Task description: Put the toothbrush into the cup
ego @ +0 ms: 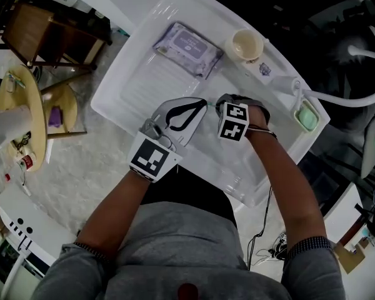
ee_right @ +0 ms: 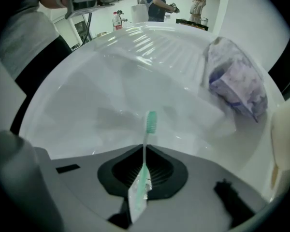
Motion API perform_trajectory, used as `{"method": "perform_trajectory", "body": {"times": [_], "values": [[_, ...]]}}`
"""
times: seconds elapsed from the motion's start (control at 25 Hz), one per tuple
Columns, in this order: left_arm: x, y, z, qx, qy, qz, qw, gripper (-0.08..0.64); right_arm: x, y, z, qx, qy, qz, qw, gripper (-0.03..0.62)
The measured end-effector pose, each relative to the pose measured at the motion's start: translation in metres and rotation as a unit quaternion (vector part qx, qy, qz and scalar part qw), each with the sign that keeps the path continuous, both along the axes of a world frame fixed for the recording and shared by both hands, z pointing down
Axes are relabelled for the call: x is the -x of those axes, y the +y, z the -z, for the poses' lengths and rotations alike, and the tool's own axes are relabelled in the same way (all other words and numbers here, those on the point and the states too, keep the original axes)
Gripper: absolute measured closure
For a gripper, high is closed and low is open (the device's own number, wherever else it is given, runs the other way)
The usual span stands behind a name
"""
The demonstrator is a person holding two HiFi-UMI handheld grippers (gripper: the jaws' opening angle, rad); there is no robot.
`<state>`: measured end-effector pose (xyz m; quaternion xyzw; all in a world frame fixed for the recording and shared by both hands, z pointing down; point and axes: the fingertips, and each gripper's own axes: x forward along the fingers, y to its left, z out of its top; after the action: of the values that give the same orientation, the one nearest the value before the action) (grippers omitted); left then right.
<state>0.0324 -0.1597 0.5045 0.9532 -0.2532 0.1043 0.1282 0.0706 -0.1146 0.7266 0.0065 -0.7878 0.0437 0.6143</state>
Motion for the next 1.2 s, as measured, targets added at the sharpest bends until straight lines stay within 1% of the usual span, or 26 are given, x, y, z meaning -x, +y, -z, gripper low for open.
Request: {"method": "perform_trajectory", "body": {"times": [0.2,0.48,0.64,0.72,0.84,0.96,1.08,1.2], "values": [[0.004,0.009,0.023,-0.023,-0.006,-0.019,0.9996,0.552,0.001,0.007,0.033,-0.006,0.001,-0.02,1.0,0.565],[0.005,0.018,0.05,-0.039,-0.007,-0.044,0.9983,0.552,-0.001,0.013,0.087,-0.023,-0.002,-0.06,0.998,0.565],[0.004,0.021,0.064,-0.051,-0.007,-0.058,0.997,0.552,-0.004,0.015,0.125,-0.036,-0.012,-0.093,0.995,0.565],[0.004,0.024,0.069,-0.053,-0.007,-0.063,0.9966,0.552,-0.005,0.016,0.144,-0.045,-0.025,-0.114,0.992,0.565],[0.005,0.025,0.074,-0.055,-0.007,-0.067,0.9962,0.552,-0.002,0.016,0.169,-0.061,-0.054,-0.148,0.986,0.565],[0.005,0.023,0.079,-0.058,-0.005,-0.07,0.9959,0.552,0.0,0.012,0.191,-0.082,-0.085,-0.183,0.976,0.565],[0.003,0.021,0.086,-0.061,-0.003,-0.074,0.9954,0.552,-0.001,0.006,0.213,-0.11,-0.113,-0.214,0.964,0.565],[0.002,0.021,0.092,-0.064,0.0,-0.077,0.9949,0.552,-0.001,-0.001,0.236,-0.135,-0.146,-0.247,0.948,0.565]]}}
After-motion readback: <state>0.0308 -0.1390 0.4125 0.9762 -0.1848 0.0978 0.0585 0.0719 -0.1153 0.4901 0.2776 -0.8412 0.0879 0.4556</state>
